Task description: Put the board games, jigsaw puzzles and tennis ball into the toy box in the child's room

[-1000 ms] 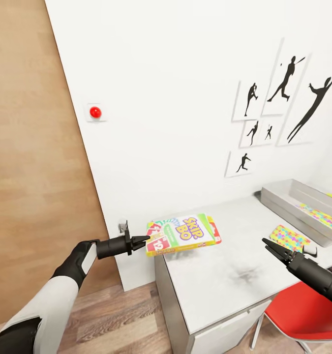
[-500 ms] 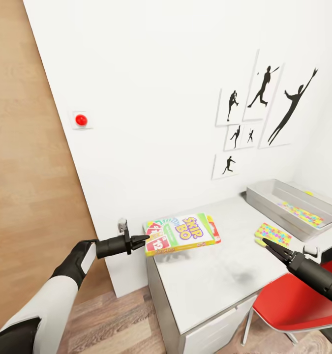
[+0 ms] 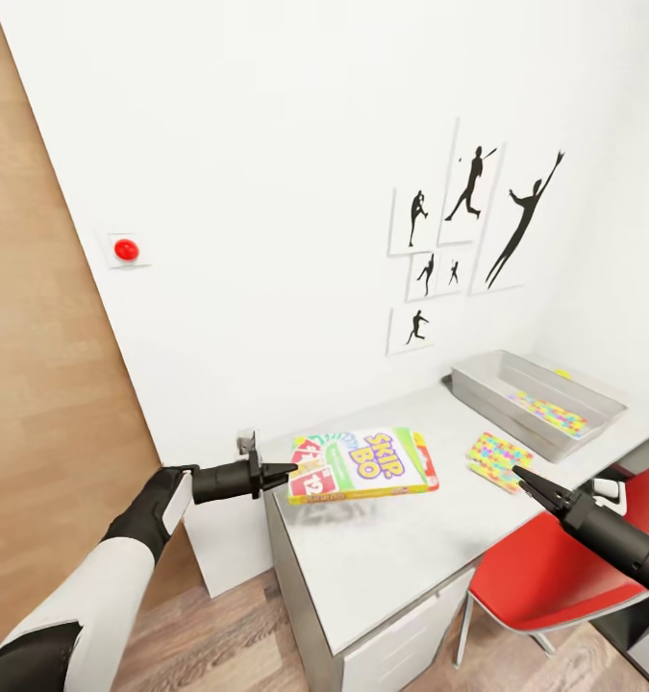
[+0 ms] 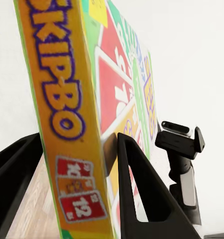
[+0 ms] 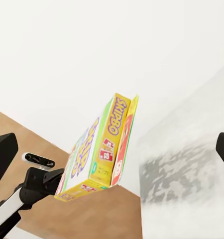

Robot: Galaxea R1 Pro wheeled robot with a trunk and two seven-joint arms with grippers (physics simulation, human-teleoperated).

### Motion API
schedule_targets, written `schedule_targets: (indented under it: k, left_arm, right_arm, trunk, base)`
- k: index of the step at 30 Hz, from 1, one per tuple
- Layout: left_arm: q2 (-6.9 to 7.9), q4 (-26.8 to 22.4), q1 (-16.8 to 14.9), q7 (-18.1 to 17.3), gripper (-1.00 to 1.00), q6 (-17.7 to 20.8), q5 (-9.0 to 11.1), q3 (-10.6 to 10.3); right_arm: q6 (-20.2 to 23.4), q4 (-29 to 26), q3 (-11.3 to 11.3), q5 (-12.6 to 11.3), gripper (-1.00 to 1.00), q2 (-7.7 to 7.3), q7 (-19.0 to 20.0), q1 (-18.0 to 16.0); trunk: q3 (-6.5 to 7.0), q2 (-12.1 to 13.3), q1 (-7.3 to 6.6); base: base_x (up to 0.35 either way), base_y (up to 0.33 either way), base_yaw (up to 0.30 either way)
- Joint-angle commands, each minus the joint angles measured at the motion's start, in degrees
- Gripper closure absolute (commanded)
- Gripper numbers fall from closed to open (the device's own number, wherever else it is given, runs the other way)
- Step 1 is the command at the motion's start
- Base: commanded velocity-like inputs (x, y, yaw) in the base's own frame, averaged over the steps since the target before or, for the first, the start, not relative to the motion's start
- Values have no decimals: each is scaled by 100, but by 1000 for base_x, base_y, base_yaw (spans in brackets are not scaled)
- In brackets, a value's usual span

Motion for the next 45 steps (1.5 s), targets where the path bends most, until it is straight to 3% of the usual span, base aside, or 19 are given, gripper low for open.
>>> schedule_targets:
  k: [1,29,45]
  left_arm:
    - [3,-1,-6,-11,100,48,29,4]
    - [3,-1,-2,-9,100,74,27,-7]
    - [-1,-1,-3,-9,100,74,27,-10]
  right_arm:
    - [20,1,-5,19,-100,0,29,-7]
    - [20,10,3,24,-100,7,4,-6]
    - [20,10,7,27,-100,11,3,-7]
  trunk:
    - [16,34,-21]
    - [632,1157,-635]
    - [660,1157,-635]
  base:
    - [0,0,-158]
    - [0,0,-95]
    - [0,0,-46]
